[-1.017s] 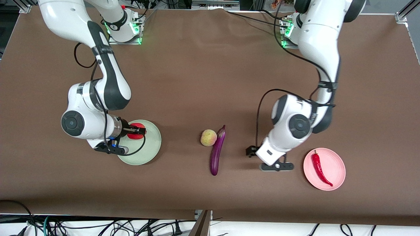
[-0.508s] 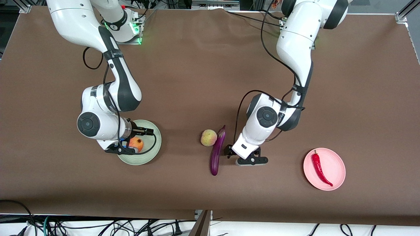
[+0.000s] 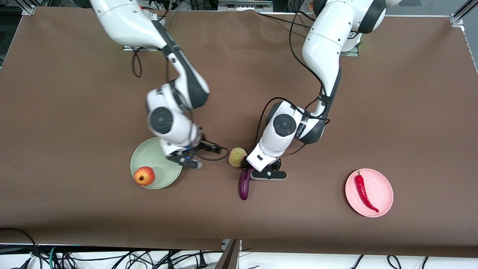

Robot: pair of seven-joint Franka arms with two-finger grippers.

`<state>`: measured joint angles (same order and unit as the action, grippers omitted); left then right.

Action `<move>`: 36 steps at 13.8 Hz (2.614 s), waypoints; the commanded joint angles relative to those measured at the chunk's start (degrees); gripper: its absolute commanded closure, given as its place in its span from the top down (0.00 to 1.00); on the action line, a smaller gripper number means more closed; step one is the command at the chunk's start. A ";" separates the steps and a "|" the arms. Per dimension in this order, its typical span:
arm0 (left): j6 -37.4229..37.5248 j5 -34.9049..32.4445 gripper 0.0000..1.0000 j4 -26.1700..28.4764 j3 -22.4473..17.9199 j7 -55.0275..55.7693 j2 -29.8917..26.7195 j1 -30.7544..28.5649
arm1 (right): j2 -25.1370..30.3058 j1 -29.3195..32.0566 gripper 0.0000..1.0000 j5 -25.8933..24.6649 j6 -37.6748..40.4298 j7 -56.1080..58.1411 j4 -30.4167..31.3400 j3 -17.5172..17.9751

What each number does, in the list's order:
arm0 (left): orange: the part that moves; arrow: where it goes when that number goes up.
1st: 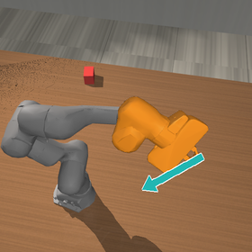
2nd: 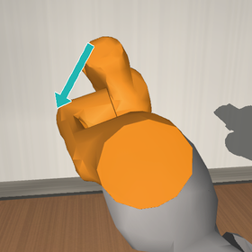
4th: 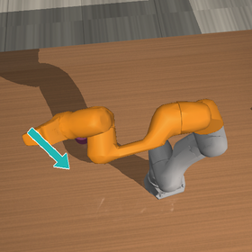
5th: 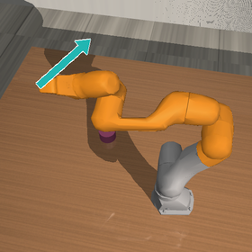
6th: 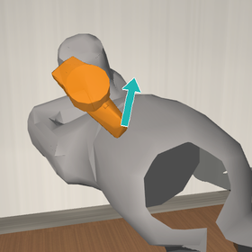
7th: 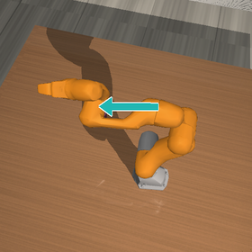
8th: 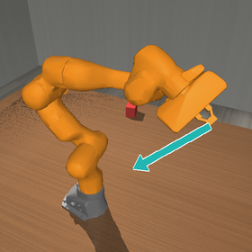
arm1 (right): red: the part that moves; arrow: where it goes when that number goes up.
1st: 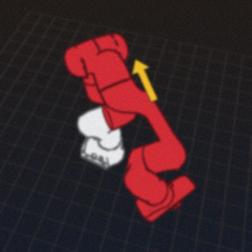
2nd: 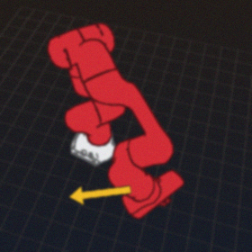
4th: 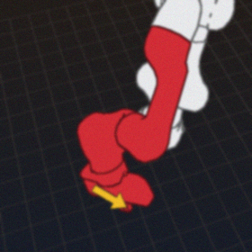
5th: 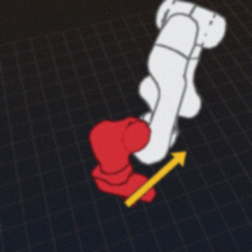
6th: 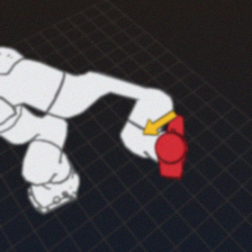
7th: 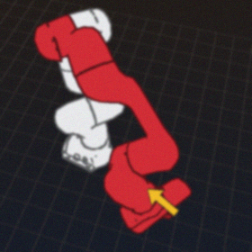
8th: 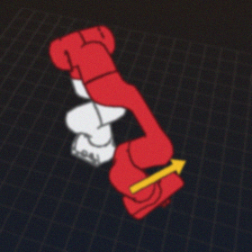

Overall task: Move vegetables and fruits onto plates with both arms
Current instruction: 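Release the pomegranate with the right gripper while the left gripper nears the eggplant, then grasp the peach with the right gripper while the left gripper aligns over the eggplant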

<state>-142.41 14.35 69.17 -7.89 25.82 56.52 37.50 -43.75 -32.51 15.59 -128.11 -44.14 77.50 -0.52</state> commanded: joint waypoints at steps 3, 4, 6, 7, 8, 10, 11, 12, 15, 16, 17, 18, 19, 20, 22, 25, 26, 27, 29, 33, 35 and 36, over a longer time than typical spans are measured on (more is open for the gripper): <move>-6.38 1.03 1.00 0.00 -0.81 -0.69 3.68 0.73 | -5.30 -0.72 1.00 1.11 -5.40 -2.88 -4.56 1.66; -6.65 1.03 0.95 0.00 -0.72 -0.77 3.77 0.73 | -4.86 -0.45 1.00 1.02 -4.87 -2.62 -4.29 1.66; -6.74 0.95 0.82 0.00 -0.72 -0.86 4.21 0.73 | -4.77 -0.36 1.00 1.37 -3.99 -2.88 -4.29 1.66; -7.26 1.03 0.74 0.00 -0.72 -1.82 4.21 0.64 | -4.77 -0.54 1.00 1.46 -4.07 -2.97 -4.29 1.66; -7.53 1.21 0.74 0.00 -0.72 -3.48 4.21 0.12 | -4.77 -0.45 1.00 1.37 -4.07 -2.97 -4.29 1.66; -7.53 1.38 0.74 0.00 -0.72 -7.35 4.04 -1.54 | -4.77 -0.36 1.00 1.37 -3.99 -2.88 -4.03 1.66; -7.53 1.38 0.75 0.00 -0.64 -8.58 3.78 -2.42 | -4.77 -0.36 1.00 1.28 -3.99 -2.88 -3.94 1.57; -7.44 1.47 0.81 -0.18 -0.64 -8.86 3.77 -3.13 | -4.77 -0.28 1.00 1.20 -3.99 -2.71 -3.85 1.57; -7.53 1.30 0.82 -0.88 2.17 -9.21 3.43 -6.55 | -4.77 -0.36 1.00 1.37 -3.99 -2.88 -3.76 1.57; -7.44 1.30 0.86 -0.97 2.61 -9.21 3.25 -7.35 | -4.77 -0.54 1.00 1.46 -3.99 -3.14 -3.85 1.57; -7.44 1.30 0.91 -1.06 2.79 -9.21 3.25 -7.88 | -4.77 -0.80 1.00 1.63 -4.33 -3.41 -3.85 1.57; -7.44 1.30 0.91 -1.06 3.14 -9.21 3.25 -8.06 | -4.94 -0.80 1.00 1.72 -4.60 -4.45 -3.85 1.57; -7.44 1.30 0.93 -1.06 3.32 -9.21 3.07 -8.67 | -5.29 -0.89 1.00 1.64 -4.86 -6.55 -4.03 1.66; -7.35 1.38 0.95 -1.06 3.75 -9.21 2.72 -9.28 | -5.47 -1.50 1.00 1.64 -6.43 -7.71 -4.03 1.75; -7.35 1.30 0.98 -1.15 5.16 -9.21 2.37 -10.69 | -6.61 -3.08 1.00 1.64 -10.91 -9.81 -4.12 1.83; -7.35 1.38 1.00 -1.06 5.60 -9.12 2.19 -11.39 | -7.84 -4.66 1.00 1.64 -14.43 -14.03 -4.55 1.83; -7.35 1.38 1.00 -1.06 5.52 -9.12 2.02 -11.57 | -8.72 -5.28 1.00 1.72 -16.97 -15.52 -5.08 1.83; -7.35 1.38 1.00 -1.06 5.52 -9.12 2.02 -12.36 | -10.29 -6.16 1.00 1.64 -19.95 -16.41 -6.47 1.83; -7.35 1.38 1.00 -1.06 5.52 -9.12 1.93 -13.33 | -11.71 -6.60 1.00 1.29 -21.12 -16.07 -7.89 1.75; -7.35 1.38 1.00 -1.06 5.52 -9.12 2.02 -13.68 | -13.82 -6.60 1.00 1.02 -23.40 -14.40 -9.04 1.48; -7.35 1.38 1.00 -1.06 5.52 -9.12 2.02 -13.68 | -14.26 -6.60 1.00 0.32 -23.85 -11.08 -8.51 1.31; -7.35 1.38 1.00 -1.06 5.52 -9.04 2.02 -13.68 | -14.35 -6.34 1.00 -2.21 -23.94 -9.14 -6.77 1.22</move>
<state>-150.02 14.35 67.69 -2.88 18.59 59.54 24.12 -56.11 -39.07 15.66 -150.89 -56.68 71.15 1.02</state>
